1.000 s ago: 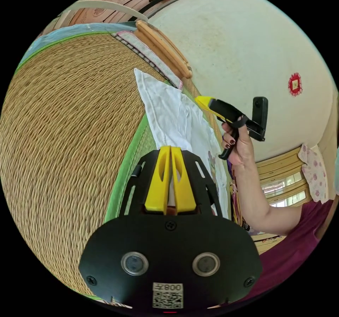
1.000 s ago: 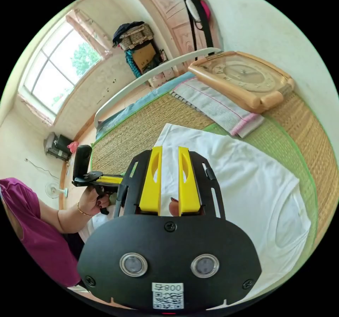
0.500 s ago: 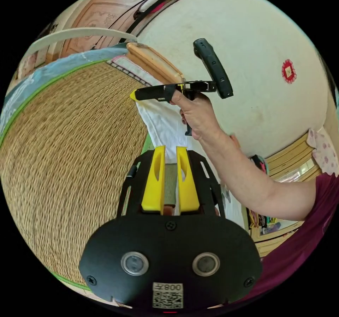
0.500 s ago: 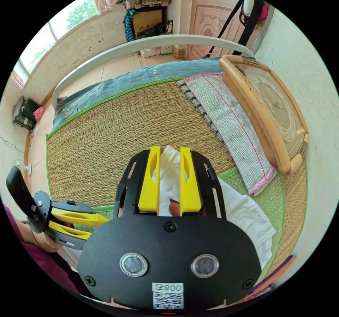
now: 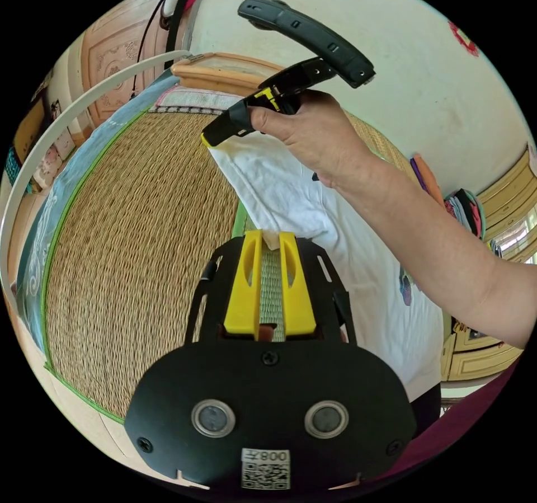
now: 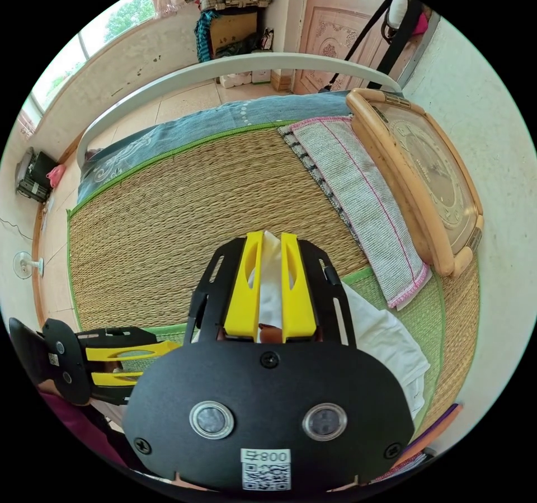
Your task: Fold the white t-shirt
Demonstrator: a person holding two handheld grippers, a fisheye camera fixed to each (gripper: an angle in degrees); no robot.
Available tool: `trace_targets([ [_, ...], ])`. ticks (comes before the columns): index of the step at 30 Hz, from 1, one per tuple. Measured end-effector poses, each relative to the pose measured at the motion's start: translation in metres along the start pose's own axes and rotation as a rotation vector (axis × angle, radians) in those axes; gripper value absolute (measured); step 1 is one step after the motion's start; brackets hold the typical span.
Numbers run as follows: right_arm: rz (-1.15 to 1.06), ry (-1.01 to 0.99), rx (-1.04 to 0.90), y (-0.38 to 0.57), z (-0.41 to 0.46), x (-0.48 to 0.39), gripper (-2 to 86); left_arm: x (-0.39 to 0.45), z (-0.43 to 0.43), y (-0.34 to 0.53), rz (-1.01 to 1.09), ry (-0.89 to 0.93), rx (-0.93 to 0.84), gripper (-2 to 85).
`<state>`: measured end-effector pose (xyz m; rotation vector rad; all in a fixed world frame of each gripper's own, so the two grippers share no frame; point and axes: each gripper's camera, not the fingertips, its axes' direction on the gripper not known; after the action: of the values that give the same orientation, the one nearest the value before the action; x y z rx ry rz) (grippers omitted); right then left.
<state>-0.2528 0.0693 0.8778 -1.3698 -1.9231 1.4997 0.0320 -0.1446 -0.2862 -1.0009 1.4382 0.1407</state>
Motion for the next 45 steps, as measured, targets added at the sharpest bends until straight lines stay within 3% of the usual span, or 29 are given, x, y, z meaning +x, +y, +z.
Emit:
trace_targets([
  [9, 0.036, -0.093, 0.034, 0.016, -0.010, 0.038, 1.4, 0.041, -0.013, 0.002, 0.043, -0.067, 0.041, 1.9],
  [15, 0.146, -0.284, 0.240, 0.069, -0.073, 0.115, 1.1, 0.071, -0.042, 0.008, 0.082, -0.060, 0.206, 1.6],
  [20, 0.285, -0.445, 0.404, 0.167, -0.115, 0.199, 1.0, 0.103, -0.055, 0.009, 0.183, 0.021, 0.297, 1.5],
  [29, 0.573, -0.517, 0.359, 0.334, -0.082, 0.281, 1.0, 0.173, -0.021, -0.007, 0.415, 0.141, 0.131, 1.4],
  [37, 0.651, -0.550, 0.266, 0.389, -0.045, 0.308, 1.5, 0.211, 0.025, -0.020, 0.462, 0.135, -0.074, 1.8],
  [45, 0.689, -0.552, 0.325, 0.425, -0.057, 0.326, 1.6, 0.218, 0.033, -0.030, 0.444, 0.273, -0.071, 1.8],
])
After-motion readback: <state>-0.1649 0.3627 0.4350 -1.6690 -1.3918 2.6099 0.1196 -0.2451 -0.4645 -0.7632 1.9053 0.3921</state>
